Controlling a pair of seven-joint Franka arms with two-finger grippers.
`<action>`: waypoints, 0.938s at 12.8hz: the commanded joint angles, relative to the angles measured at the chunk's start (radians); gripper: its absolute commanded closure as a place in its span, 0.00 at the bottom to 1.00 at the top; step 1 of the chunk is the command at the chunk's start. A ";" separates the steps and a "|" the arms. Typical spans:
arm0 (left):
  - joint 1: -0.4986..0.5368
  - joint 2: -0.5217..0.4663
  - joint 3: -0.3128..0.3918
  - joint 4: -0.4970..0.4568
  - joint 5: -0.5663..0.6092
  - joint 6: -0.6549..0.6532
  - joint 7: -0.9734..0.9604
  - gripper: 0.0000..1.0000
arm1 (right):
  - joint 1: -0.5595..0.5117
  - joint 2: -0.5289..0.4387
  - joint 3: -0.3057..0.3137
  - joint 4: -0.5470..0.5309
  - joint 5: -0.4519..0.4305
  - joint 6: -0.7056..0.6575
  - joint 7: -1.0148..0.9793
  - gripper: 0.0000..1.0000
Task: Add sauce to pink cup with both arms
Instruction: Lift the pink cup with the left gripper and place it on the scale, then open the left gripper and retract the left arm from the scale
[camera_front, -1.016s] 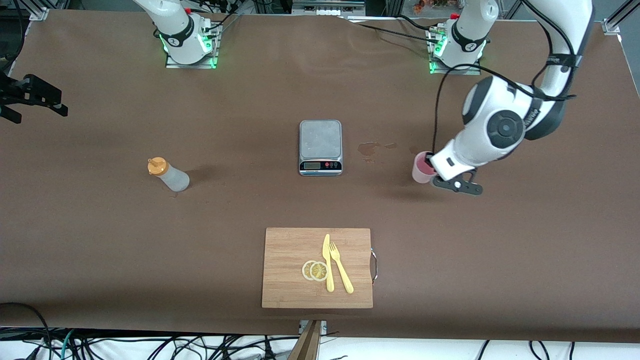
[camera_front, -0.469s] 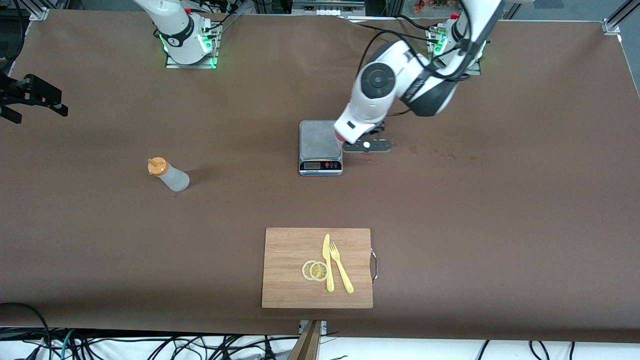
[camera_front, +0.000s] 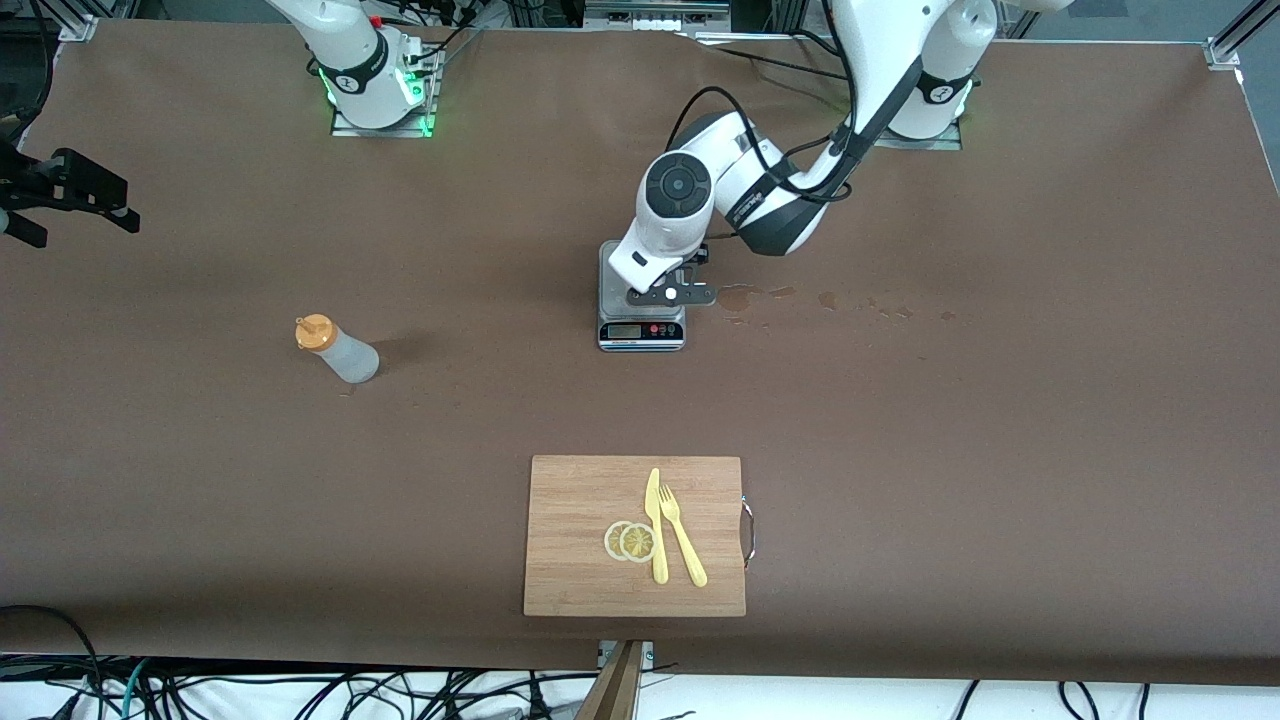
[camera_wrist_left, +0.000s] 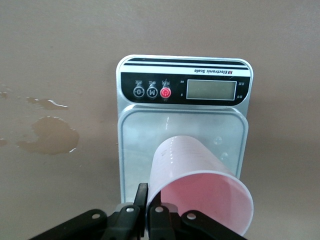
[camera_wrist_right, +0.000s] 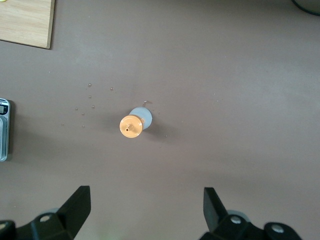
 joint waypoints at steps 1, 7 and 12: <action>-0.019 0.022 0.011 0.033 -0.003 0.000 -0.003 1.00 | 0.000 -0.005 -0.001 0.005 0.007 -0.001 -0.002 0.00; -0.007 0.006 0.011 0.036 -0.001 -0.018 0.003 0.00 | -0.002 -0.005 -0.004 0.006 0.004 0.002 -0.002 0.00; 0.029 -0.161 0.009 0.040 -0.012 -0.199 0.006 0.00 | -0.008 0.057 -0.009 0.008 0.008 0.016 0.005 0.00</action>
